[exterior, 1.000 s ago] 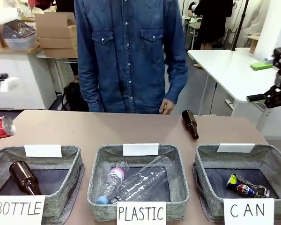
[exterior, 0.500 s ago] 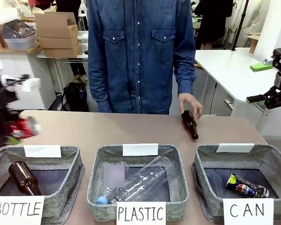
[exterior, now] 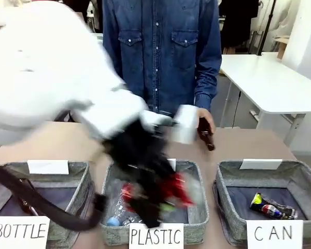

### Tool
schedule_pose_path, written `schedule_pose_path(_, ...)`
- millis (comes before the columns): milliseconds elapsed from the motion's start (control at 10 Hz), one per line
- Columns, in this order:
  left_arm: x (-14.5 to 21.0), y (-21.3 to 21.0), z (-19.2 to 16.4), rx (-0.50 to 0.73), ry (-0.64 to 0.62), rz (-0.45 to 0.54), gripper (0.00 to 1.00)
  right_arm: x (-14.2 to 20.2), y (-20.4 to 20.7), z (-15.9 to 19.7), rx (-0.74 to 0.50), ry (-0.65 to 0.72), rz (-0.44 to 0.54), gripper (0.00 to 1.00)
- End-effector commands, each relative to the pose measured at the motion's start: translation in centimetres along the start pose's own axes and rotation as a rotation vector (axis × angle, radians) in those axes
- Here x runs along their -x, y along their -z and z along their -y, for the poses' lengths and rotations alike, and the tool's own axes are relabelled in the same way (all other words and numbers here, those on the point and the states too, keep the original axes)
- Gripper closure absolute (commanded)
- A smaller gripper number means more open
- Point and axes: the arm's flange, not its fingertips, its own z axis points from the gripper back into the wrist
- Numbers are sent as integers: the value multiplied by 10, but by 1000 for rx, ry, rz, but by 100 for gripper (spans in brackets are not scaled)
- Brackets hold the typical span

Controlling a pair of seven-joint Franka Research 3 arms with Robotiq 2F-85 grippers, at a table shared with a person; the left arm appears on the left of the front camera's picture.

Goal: Sort the can waste into the basket.
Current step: Pick up the can waste from the table and place it in the right Fabric basket.

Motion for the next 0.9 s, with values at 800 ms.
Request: schedule_pose_path(800, -106, 93, -201, -220, -55, -131, 100, 69, -54, 61, -16, -42, 7, 0)
